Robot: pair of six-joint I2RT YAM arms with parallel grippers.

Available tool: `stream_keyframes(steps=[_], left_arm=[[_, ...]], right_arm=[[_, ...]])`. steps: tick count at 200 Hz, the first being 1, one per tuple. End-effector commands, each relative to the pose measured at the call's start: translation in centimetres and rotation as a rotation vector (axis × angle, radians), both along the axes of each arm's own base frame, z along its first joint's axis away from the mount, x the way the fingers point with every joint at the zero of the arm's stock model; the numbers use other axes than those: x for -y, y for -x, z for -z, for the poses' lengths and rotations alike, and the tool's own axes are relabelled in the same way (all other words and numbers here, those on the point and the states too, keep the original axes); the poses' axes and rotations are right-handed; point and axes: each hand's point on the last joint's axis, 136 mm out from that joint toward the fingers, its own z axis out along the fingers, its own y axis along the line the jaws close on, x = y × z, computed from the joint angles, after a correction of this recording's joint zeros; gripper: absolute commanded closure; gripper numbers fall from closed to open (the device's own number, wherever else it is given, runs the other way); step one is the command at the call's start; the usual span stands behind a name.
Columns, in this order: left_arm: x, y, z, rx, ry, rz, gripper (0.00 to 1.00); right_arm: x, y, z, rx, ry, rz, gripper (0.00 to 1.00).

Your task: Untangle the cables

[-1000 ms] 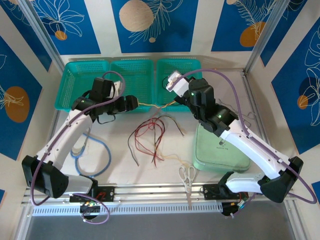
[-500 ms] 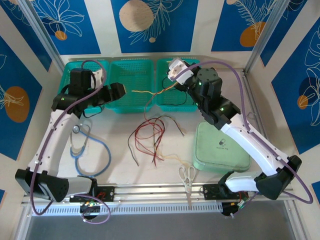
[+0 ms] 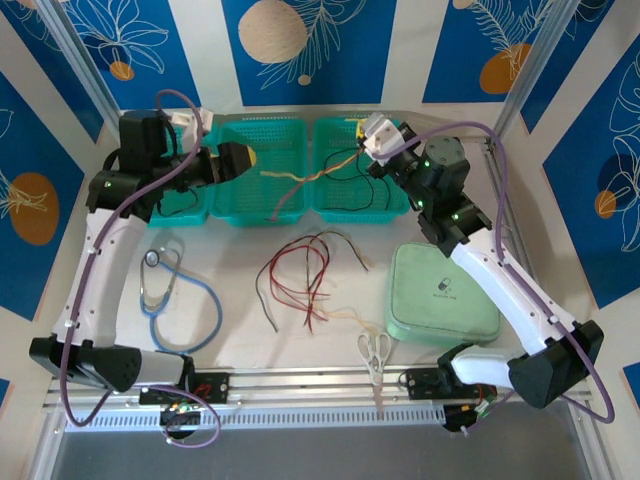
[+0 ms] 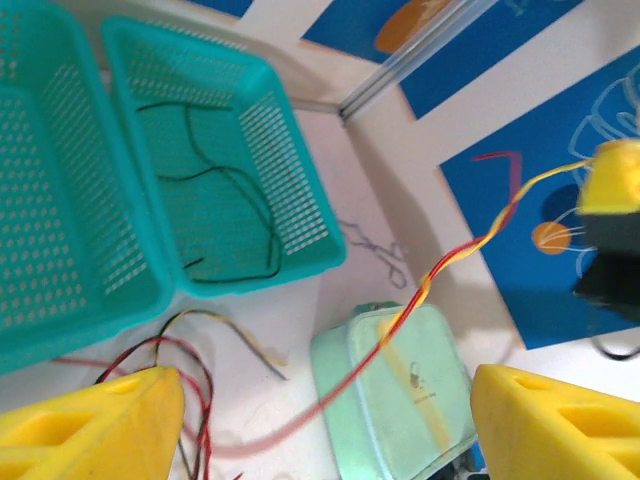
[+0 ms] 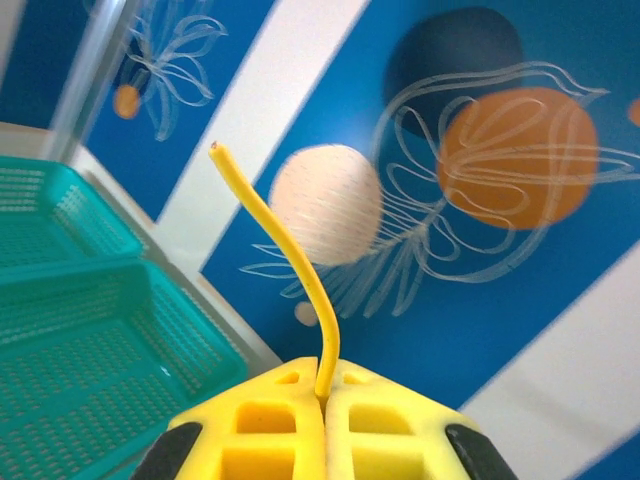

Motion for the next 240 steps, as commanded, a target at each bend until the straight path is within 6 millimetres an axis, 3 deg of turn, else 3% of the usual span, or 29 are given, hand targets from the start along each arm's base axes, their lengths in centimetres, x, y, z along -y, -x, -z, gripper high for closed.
stream_keyframes(steps=[1,37,59,111,139,167,240], left_arm=[[-0.1,1.0,-3.3,0.047,0.052,0.06,0.25],[-0.6,0.9,-5.8,0.091,0.111,0.041,0.25],[0.3,0.7,-6.6,0.1,0.167,0.061,0.34],[6.5,0.5,-5.4,0.089,0.158,0.152,0.4],[9.5,0.5,-4.5,0.049,0.179,0.213,0.47],[11.3,0.8,-3.6,0.01,0.196,0.254,0.52],[11.1,1.0,-1.5,-0.04,0.169,0.223,0.53]], right_arm=[[-1.6,2.8,-2.9,0.103,-0.055,-0.204,1.0],[-2.8,3.9,-1.9,0.123,0.02,-0.325,1.0],[-4.5,3.6,0.0,0.102,0.138,-0.313,1.0],[-7.2,1.5,4.3,0.019,0.338,-0.184,1.0],[-7.6,0.7,4.4,0.008,0.351,-0.106,1.0],[-7.7,0.7,4.4,0.002,0.328,-0.111,1.0],[-7.4,1.2,3.0,0.059,0.285,-0.127,1.0]])
